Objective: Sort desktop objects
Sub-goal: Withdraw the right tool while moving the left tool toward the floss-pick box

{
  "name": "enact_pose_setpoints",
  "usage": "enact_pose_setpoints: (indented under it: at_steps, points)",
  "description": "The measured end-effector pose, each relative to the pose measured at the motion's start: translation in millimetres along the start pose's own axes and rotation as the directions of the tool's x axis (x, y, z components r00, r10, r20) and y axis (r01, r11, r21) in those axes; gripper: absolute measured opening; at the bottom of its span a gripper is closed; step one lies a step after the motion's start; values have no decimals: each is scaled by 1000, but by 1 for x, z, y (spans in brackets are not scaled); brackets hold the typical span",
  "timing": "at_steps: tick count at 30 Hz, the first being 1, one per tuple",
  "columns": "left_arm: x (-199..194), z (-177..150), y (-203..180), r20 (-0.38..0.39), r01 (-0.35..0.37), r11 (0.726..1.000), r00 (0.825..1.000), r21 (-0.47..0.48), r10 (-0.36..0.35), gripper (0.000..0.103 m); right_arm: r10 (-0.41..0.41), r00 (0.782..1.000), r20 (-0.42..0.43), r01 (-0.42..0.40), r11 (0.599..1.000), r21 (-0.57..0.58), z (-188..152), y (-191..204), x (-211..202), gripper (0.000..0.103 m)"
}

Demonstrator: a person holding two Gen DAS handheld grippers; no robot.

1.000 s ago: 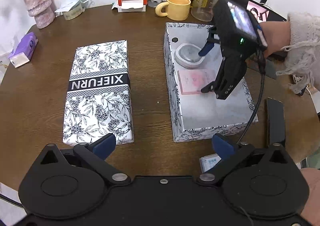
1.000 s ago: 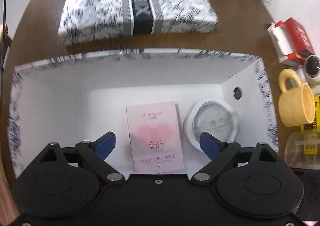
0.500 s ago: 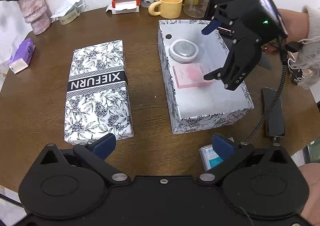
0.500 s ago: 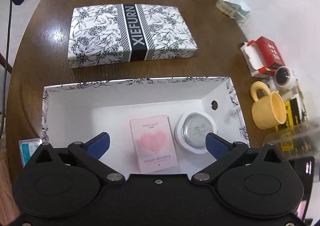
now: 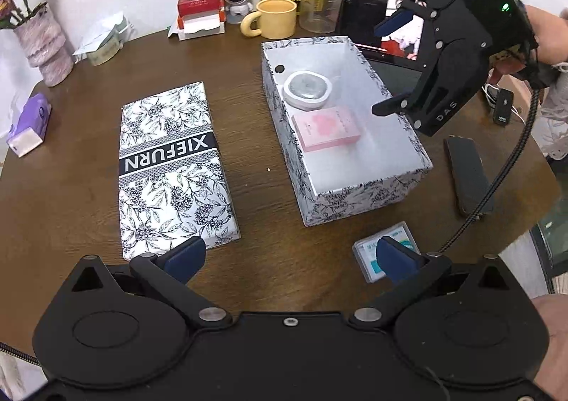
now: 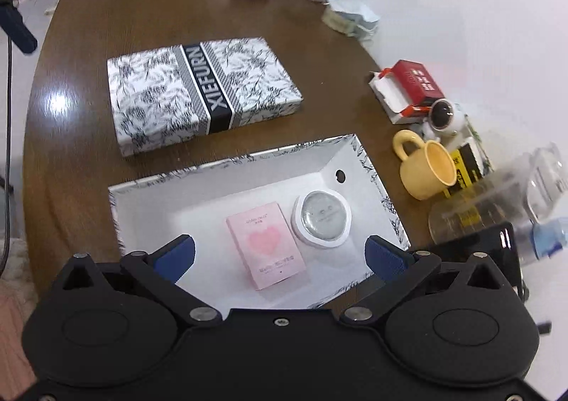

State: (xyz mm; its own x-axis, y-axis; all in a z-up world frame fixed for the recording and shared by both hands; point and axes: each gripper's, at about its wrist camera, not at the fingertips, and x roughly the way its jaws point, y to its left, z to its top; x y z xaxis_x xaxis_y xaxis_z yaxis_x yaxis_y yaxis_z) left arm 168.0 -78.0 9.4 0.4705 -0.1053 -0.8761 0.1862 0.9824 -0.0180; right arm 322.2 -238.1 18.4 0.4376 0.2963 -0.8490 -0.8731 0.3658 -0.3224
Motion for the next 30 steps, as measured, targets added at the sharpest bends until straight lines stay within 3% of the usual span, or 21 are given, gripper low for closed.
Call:
enact_pose_setpoints:
  at_steps: [15,30]
  points:
    - [-17,-18,-11,10,65,983,998,174,-68,103,-56,998,-27,60,983,172,-35,52,-58,103]
    - [-2,-31,-49,-40,143,914,990,380,-138,103,-62,996,-64,82,917,390,-92,123,-91,103]
